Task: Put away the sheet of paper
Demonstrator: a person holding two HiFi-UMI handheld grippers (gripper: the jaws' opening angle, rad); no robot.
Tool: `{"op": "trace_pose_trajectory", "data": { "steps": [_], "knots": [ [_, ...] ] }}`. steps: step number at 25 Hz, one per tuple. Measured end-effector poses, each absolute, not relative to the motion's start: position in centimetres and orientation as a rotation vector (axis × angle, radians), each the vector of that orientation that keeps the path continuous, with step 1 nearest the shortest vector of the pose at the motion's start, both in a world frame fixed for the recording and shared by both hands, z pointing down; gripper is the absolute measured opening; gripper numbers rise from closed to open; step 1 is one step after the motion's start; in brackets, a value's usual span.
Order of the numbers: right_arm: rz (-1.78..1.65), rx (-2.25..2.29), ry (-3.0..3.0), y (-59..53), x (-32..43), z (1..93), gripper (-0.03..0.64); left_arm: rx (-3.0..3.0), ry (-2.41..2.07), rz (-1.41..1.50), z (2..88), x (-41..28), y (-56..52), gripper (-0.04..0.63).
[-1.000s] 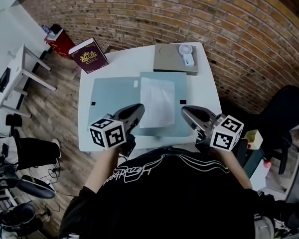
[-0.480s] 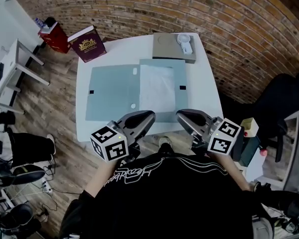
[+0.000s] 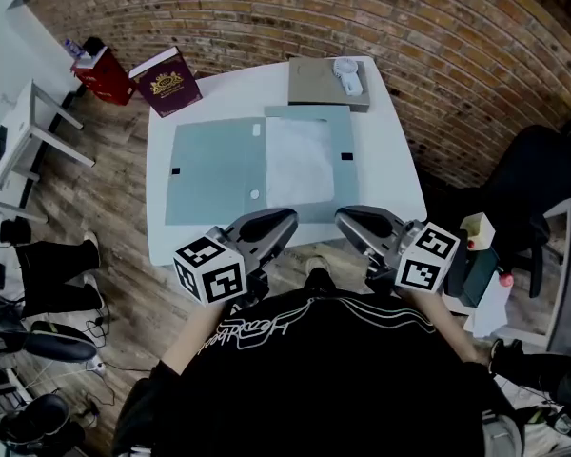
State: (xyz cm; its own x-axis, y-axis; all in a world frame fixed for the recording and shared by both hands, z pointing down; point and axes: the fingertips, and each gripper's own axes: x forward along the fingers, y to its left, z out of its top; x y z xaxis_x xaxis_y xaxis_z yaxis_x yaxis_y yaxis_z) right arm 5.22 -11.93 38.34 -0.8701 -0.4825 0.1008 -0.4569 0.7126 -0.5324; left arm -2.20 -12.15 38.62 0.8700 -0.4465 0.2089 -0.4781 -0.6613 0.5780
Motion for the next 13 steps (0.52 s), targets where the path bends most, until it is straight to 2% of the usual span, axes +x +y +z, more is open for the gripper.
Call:
{"op": "trace_pose_trajectory", "data": {
  "steps": [13],
  "knots": [
    [-0.898, -0.848, 2.865, -10.6, 6.1, 39.2, 0.000, 2.390, -0.639, 0.087, 39.4, -1.5, -10.9, 0.041]
  ]
}}
